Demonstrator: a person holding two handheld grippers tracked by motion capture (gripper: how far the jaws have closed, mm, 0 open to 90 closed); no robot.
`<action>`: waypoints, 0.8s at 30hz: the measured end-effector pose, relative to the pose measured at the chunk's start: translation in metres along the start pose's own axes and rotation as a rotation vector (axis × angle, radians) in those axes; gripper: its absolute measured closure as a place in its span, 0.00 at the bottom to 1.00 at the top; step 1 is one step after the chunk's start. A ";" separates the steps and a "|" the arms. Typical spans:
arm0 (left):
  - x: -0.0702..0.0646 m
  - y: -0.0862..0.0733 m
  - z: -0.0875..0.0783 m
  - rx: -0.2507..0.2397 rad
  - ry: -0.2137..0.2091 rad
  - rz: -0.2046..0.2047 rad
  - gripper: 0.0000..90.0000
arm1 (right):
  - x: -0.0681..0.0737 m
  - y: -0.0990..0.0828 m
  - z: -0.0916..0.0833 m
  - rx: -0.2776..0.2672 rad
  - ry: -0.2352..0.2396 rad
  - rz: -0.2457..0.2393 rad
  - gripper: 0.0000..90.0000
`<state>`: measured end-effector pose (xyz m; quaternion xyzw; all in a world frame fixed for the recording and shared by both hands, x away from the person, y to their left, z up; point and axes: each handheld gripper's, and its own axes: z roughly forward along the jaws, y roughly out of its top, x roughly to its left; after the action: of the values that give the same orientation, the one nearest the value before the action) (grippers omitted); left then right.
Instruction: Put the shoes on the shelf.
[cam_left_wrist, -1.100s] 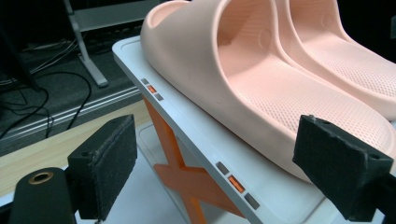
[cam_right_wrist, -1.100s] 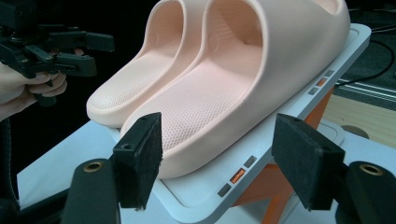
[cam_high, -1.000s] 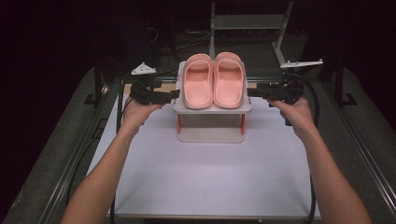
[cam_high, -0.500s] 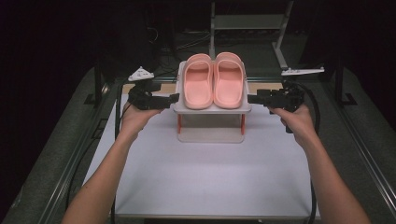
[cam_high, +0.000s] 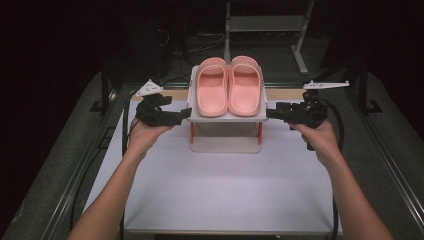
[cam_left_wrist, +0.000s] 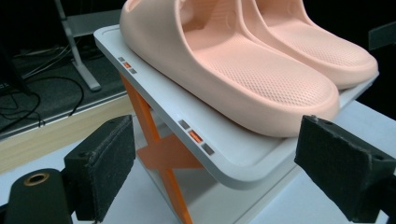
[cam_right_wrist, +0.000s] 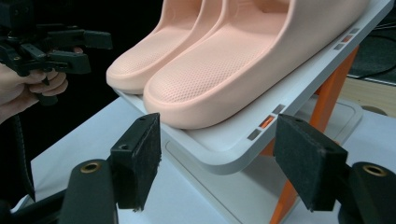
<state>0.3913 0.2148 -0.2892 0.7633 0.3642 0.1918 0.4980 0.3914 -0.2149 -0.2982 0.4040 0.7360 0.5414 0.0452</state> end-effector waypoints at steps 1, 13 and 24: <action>-0.001 -0.001 -0.002 -0.004 0.000 0.004 0.13 | 0.001 -0.001 0.000 0.003 0.002 -0.001 0.35; -0.004 -0.012 -0.017 -0.009 0.014 0.010 0.12 | 0.007 -0.015 -0.006 0.003 0.032 -0.013 0.31; -0.009 -0.022 -0.019 0.003 0.007 0.022 0.11 | -0.002 -0.031 -0.014 -0.011 0.031 0.010 0.25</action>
<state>0.3653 0.2254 -0.3000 0.7673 0.3576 0.1993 0.4936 0.3688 -0.2291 -0.3191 0.3988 0.7315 0.5521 0.0332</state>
